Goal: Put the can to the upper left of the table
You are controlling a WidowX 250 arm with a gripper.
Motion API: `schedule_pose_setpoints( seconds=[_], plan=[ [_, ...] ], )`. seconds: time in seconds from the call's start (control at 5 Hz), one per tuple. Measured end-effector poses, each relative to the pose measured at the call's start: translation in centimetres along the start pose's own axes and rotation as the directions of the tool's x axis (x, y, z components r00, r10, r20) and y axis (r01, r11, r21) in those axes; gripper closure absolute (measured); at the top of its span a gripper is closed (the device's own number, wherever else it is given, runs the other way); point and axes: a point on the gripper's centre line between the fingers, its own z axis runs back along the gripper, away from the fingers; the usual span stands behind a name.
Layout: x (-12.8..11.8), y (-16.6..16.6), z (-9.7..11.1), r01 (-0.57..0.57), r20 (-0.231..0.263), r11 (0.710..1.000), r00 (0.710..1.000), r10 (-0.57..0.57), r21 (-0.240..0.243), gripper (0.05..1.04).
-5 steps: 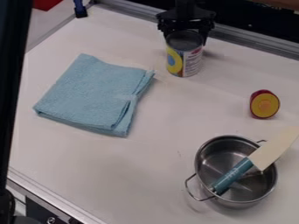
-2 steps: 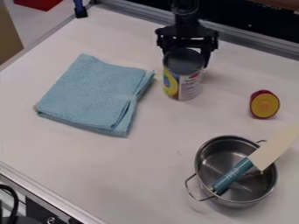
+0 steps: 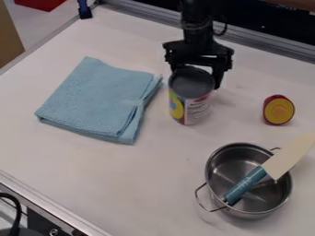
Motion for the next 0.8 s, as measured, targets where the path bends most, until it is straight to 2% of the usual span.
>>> schedule_pose_setpoints(
  seconds=[0.4, 0.8],
  plan=[
    [-3.4, 1.1, 0.7, 0.083, -0.032, 0.997, 0.996, -0.083, -0.004, 0.085],
    [-7.7, 2.1, 1.5, 0.146, -0.069, 0.988, 0.987, -0.148, -0.042, 0.085]
  ],
)
